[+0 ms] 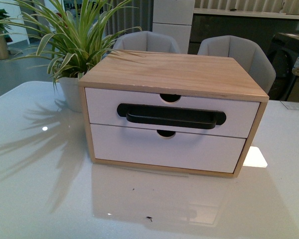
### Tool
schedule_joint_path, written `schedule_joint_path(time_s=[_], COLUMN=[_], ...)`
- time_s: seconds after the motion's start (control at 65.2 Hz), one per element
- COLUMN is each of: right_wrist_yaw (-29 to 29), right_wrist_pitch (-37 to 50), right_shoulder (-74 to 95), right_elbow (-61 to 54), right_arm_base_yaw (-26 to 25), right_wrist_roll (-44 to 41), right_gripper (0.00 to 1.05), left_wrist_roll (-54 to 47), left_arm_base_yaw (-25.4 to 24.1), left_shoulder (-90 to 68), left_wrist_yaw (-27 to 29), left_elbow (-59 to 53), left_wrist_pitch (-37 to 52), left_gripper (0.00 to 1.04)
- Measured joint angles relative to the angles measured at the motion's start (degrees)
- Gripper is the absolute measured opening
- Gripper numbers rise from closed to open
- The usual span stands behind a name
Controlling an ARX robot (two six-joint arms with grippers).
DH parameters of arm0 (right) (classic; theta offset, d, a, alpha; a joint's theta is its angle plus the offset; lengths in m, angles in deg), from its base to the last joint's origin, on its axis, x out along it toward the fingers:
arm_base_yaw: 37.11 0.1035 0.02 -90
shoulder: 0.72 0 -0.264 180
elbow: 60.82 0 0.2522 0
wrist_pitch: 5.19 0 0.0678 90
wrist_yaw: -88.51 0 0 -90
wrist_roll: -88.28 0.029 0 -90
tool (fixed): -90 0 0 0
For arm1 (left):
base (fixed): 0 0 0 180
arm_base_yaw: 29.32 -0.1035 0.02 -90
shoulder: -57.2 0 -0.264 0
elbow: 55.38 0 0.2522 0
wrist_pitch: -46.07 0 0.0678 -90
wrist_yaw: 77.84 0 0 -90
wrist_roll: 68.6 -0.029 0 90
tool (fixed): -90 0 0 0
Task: Pull drawer
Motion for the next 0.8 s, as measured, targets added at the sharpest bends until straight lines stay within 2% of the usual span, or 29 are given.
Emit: schedule_joint_path(time_s=[0.061, 0.107, 0.69, 0.72, 0.766, 0.797], right_wrist_yaw=[0.02, 0.02, 0.02, -0.5, -3.02, -4.5], right_wrist_pitch=[0.0, 0.0, -1.81, -4.94, -5.44, -4.13], right_shoulder=[0.0, 0.0, 0.96, 3.02, 10.6, 14.64], right_elbow=[0.0, 0.0, 0.48, 1.73, 3.96, 5.29], right_arm_base_yaw=[0.0, 0.0, 0.04, 0.0, -0.22, -0.39], right_wrist_roll=[0.0, 0.04, 1.33, 2.56, 3.85, 3.74], right_gripper=[0.92, 0.97, 0.96, 0.96, 0.96, 0.96], left_wrist_roll=[0.02, 0.0, 0.02, 0.63, 1.95, 1.92], left_arm_base_yaw=[0.0, 0.0, 0.0, 0.63, 3.43, 4.63], left_shoulder=[0.0, 0.0, -0.02, -0.44, -4.37, -7.45], left_wrist_yaw=[0.0, 0.0, 0.0, 1.75, 7.76, 7.89], left_elbow=[0.0, 0.0, 0.0, 0.11, 0.57, 1.07], left_wrist_pitch=[0.0, 0.0, 0.0, -0.72, -0.02, 1.73], left_gripper=[0.97, 0.97, 0.97, 0.97, 0.97, 0.97])
